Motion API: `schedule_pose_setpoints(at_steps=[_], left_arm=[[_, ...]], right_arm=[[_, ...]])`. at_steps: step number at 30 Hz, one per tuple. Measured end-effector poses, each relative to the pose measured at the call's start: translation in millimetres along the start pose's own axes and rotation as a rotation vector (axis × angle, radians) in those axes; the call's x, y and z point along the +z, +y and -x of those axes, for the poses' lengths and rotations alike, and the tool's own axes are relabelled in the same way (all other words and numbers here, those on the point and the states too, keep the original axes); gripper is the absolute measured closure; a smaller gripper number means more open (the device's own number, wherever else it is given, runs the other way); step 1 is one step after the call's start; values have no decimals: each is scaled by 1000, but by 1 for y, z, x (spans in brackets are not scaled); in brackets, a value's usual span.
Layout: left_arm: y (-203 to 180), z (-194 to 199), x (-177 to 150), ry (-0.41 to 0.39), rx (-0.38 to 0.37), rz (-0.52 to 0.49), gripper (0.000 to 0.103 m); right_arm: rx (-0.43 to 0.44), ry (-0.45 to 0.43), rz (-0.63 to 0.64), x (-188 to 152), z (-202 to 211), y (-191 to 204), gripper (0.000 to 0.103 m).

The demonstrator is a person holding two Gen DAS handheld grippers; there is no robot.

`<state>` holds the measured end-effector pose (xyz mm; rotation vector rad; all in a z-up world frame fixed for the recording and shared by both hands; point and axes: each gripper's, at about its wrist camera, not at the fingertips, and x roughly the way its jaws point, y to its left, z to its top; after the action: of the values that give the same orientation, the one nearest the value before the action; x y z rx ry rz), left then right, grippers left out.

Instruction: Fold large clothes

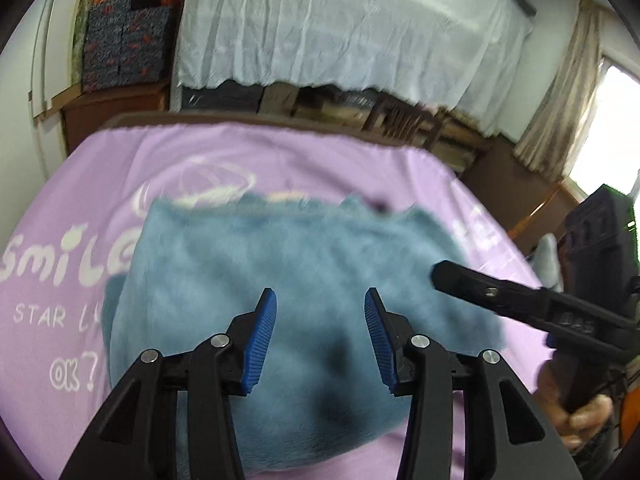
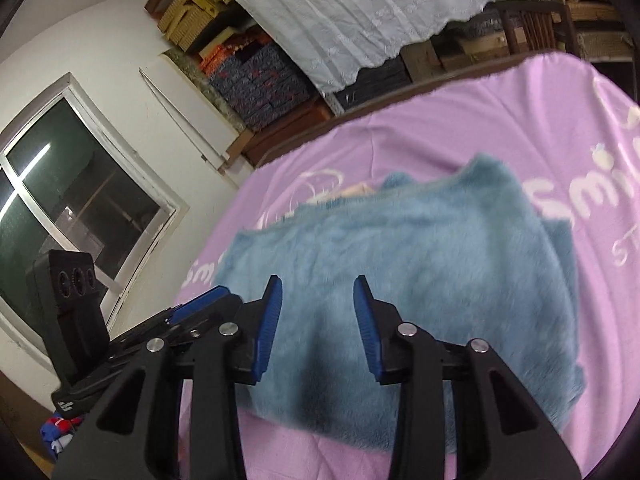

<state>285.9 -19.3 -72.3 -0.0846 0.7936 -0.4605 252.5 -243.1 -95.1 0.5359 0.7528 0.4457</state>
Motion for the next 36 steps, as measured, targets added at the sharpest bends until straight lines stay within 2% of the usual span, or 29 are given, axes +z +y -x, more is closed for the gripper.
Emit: schedule_pose_setpoints(at_steps=[4,6,7,10,12,16,20,24,26,29,31,32,33,36], left_arm=[[15,-31,-8,104,23,23,57],[13,-37,-10,108,40,-8,57],[11,-38,-11,106,54,-28,57],[10,-42,-12,109,63,-43,56],[14,-42,-12,113,47,-31,56],[22,-31,-19,115,15,-11,57],[37,-14,-24,108,-14,36,66],[55,-1,-28,99,-37,100,74],[63,6,-29,92,-34,132,75],[74,17,-31,65,28,172,75],[77,27,-29,33,45,193,75],[76,33,-27,10,49,202,73],[73,39,-24,-17,50,202,68],[49,43,-14,-29,31,148,63]], right_arm=[[-18,90,-46,-11,-20,-14,69],[-44,111,-47,-13,-27,-18,81],[-56,123,-49,-13,-30,-22,83],[-40,133,-91,-11,-31,-31,91],[-27,139,-132,-12,-28,-41,103],[29,143,-230,-16,-18,-66,103],[50,120,-285,-22,7,-86,103],[11,80,-325,-26,29,-104,103],[-7,48,-352,-27,42,-114,103],[-49,-13,-363,-29,61,-120,103],[-128,-94,-334,-29,80,-115,97],[-137,-127,-315,-29,88,-111,87],[-123,-155,-299,-29,94,-105,80],[-29,-164,-267,-35,97,-92,78]])
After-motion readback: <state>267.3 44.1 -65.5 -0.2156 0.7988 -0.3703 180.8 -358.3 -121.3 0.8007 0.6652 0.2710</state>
